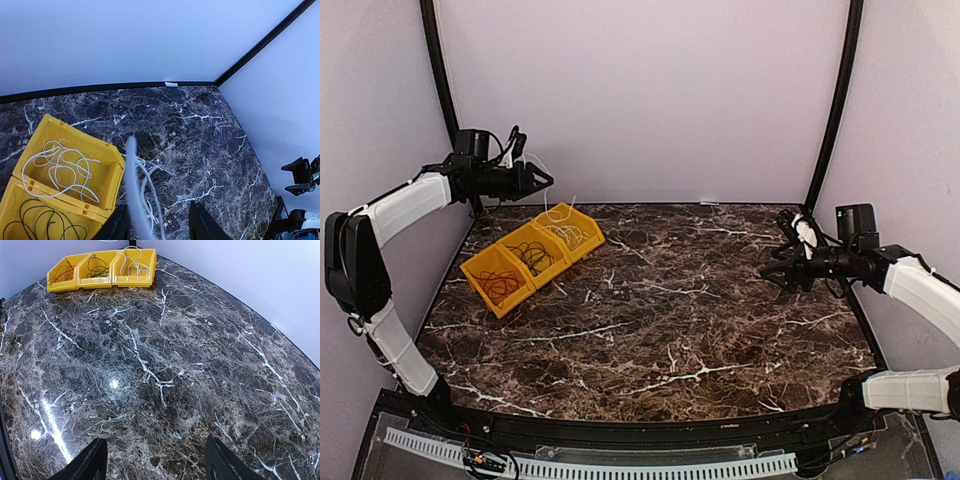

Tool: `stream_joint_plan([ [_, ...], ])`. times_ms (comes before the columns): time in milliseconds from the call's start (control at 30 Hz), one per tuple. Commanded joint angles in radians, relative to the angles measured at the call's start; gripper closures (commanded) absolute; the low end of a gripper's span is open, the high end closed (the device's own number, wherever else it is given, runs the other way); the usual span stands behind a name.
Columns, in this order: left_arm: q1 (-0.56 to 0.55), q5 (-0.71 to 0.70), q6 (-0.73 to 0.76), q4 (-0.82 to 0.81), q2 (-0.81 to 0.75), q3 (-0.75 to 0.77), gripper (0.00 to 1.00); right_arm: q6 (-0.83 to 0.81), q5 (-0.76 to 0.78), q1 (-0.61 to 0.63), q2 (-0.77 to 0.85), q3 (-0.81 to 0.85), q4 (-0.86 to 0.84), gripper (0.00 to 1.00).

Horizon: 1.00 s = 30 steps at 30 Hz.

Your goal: Untangle the cables

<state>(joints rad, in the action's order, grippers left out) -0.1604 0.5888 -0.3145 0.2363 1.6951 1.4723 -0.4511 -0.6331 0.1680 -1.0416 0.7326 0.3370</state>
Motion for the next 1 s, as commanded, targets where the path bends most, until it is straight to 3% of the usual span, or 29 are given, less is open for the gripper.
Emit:
stream_joint_plan([
  [0,-0.083,0.002,0.139,-0.001,-0.114,-0.018,0.58,-0.004,-0.047,-0.004,-0.008,0.038,-0.016,0.32],
  [333,-0.323,0.053,0.244,-0.080,-0.264,-0.191,0.62,-0.007,-0.136,0.143,-0.298,0.441,0.184,0.33],
  [567,-0.385,-0.040,0.323,0.017,-0.270,-0.278,0.82,0.008,-0.118,0.262,-0.406,0.505,0.190,0.34],
  [667,-0.388,-0.097,0.381,0.096,-0.260,-0.277,0.86,0.013,-0.115,0.266,-0.397,0.470,0.167,0.34],
  [833,-0.440,0.042,0.402,0.103,-0.238,-0.277,0.85,0.005,-0.119,0.266,-0.359,0.438,0.143,0.33],
  [967,-0.497,0.183,0.390,0.037,-0.208,-0.279,0.72,-0.023,-0.135,0.285,-0.353,0.505,0.179,0.33],
])
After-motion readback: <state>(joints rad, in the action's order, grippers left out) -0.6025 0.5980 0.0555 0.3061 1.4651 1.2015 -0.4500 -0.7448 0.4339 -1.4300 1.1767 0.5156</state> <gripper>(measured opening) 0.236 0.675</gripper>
